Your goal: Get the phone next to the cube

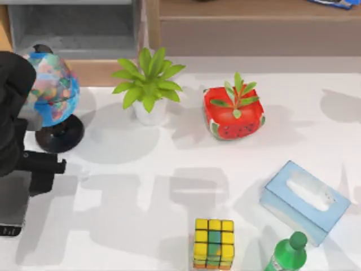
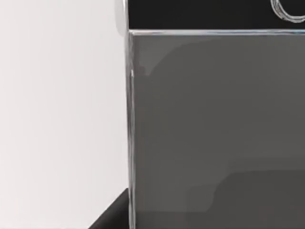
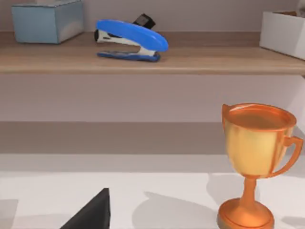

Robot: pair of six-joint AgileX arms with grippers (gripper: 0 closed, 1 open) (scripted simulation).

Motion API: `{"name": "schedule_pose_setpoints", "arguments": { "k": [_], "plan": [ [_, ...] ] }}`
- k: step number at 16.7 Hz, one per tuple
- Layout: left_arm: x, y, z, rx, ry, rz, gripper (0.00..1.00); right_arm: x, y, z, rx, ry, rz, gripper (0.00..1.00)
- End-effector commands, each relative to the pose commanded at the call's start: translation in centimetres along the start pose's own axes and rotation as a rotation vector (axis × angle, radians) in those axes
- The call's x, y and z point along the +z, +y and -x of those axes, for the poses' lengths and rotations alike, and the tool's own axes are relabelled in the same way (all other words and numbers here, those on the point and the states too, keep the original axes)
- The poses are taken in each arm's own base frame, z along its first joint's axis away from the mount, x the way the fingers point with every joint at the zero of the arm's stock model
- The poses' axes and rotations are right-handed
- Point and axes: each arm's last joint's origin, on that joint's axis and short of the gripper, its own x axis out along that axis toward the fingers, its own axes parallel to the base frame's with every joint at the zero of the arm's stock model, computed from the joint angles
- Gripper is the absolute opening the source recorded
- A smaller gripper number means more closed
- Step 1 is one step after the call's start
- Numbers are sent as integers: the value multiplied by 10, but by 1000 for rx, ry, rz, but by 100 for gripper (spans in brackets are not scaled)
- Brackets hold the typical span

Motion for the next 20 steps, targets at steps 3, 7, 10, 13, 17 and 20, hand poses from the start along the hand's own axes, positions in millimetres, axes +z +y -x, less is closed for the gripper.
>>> {"name": "schedule_pose_setpoints", "arguments": {
  "k": [3,7,10,13,17,20],
  "plan": [
    [-22,-40,4,-6,12,6,0,0,0,0,0,0,0,100],
    [-52,-82,5,-12,70,0,0,0,0,0,0,0,0,100],
    [-67,-102,6,-11,115,0,0,0,0,0,0,0,0,100],
    [-73,-116,12,-36,126,3,0,0,0,0,0,0,0,100],
    [-71,-128,27,-102,97,2,0,0,0,0,0,0,0,100],
    [-66,-134,40,-154,57,0,0,0,0,0,0,0,0,100]
  ]
}}
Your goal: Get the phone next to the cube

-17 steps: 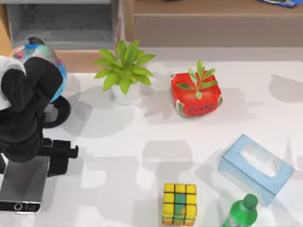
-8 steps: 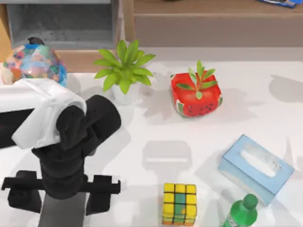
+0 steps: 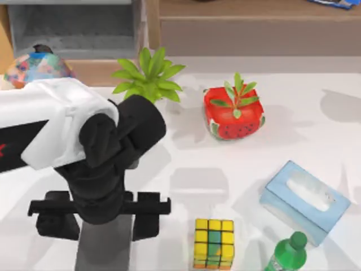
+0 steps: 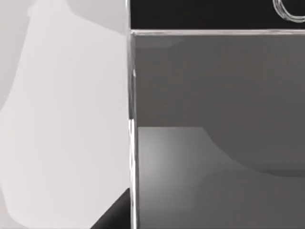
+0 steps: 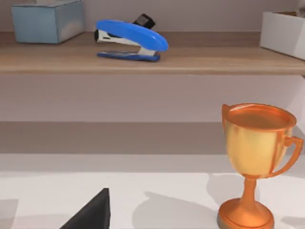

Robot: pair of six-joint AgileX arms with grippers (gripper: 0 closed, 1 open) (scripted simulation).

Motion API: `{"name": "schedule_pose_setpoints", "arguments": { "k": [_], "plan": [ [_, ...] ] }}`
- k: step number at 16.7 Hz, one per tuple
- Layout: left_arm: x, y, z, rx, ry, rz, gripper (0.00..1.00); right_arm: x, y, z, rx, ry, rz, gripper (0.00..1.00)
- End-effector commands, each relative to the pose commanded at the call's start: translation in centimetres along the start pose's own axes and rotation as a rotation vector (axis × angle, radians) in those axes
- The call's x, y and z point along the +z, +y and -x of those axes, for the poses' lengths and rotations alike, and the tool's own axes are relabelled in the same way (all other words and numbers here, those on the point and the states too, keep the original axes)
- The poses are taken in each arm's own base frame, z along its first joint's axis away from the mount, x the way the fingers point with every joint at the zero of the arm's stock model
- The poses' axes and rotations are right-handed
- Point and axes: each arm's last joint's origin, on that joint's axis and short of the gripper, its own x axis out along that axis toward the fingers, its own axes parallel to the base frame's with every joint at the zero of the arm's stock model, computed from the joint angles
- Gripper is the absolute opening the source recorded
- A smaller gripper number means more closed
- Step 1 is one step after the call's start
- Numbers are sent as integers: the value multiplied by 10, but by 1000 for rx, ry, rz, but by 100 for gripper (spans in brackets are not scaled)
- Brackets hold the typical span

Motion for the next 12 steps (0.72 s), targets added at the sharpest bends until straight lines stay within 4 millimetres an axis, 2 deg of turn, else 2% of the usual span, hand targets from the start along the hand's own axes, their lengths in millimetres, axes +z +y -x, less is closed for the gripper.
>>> {"name": "schedule_pose_setpoints", "arguments": {
  "k": [4,12],
  "plan": [
    [3,-5,9,-32,-37,-4,0,0,0,0,0,0,0,100],
    [4,-4,7,-29,-28,-1,0,0,0,0,0,0,0,100]
  ]
}}
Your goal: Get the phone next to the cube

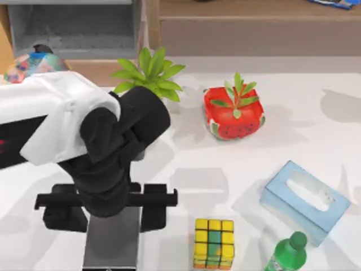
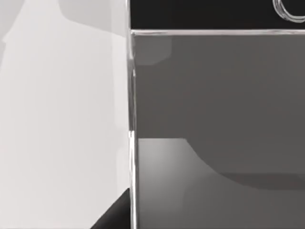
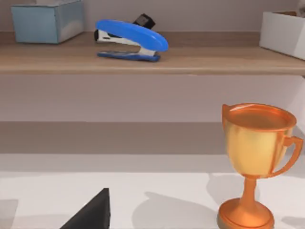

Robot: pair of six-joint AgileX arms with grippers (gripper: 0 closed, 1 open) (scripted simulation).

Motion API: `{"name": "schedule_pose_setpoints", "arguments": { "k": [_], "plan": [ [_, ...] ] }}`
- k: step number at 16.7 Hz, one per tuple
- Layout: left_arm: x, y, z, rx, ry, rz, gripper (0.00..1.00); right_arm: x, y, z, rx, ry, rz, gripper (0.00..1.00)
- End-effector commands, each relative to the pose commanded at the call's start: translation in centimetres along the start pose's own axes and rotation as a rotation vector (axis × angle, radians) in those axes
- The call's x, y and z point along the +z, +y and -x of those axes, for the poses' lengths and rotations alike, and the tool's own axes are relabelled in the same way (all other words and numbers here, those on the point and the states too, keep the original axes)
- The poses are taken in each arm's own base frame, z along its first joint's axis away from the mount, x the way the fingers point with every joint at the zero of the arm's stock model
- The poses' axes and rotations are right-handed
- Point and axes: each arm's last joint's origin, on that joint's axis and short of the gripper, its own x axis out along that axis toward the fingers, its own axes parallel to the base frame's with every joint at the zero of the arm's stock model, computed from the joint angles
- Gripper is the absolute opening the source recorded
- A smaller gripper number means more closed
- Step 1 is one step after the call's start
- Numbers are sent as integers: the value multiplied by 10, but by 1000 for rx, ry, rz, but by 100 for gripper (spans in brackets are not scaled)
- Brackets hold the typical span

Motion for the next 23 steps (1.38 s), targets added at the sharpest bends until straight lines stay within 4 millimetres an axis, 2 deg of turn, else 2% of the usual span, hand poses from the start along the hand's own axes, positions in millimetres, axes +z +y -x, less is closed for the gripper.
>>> {"name": "schedule_pose_setpoints", "arguments": {
  "k": [13,23],
  "plan": [
    [-6,-5,-24,-43,75,-19,0,0,0,0,0,0,0,100],
    [0,-3,-40,-40,-19,-6,0,0,0,0,0,0,0,100]
  ]
}}
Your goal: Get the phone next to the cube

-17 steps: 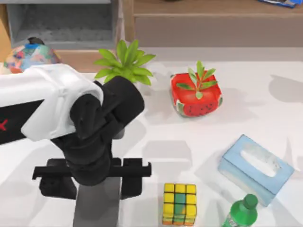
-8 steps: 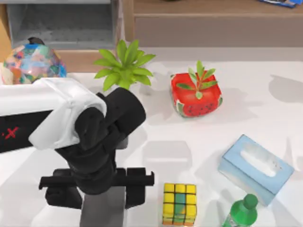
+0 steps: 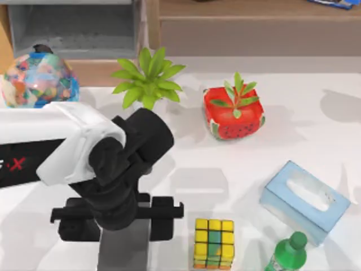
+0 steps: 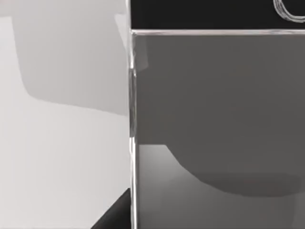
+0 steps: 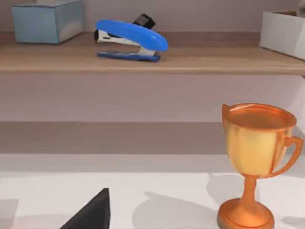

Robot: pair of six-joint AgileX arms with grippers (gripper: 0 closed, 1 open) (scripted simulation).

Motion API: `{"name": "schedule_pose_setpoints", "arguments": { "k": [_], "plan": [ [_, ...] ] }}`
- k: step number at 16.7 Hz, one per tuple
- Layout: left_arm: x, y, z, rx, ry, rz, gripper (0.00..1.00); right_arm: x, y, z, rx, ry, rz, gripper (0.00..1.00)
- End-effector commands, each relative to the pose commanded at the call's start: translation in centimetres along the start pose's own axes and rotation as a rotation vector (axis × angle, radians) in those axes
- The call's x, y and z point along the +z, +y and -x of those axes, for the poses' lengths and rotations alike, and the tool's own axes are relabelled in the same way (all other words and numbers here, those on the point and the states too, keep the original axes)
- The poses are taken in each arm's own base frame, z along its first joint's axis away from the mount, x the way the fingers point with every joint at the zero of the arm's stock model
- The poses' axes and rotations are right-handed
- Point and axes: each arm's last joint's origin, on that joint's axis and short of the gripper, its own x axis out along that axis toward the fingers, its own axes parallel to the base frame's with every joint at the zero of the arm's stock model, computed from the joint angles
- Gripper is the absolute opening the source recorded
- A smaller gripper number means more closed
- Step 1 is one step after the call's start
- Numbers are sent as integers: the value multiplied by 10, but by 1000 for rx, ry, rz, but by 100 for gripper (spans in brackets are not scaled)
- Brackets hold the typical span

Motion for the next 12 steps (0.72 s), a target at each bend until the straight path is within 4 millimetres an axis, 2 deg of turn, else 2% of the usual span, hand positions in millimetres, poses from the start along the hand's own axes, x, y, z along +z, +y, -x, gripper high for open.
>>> {"name": "schedule_pose_setpoints", "arguments": {
  "k": [3,8,12],
  "plan": [
    [-2,3,-12,36,10,3,0,0,0,0,0,0,0,100],
    [-2,3,-12,37,10,3,0,0,0,0,0,0,0,100],
    [-2,3,-12,37,10,3,30,0,0,0,0,0,0,100]
  ]
}}
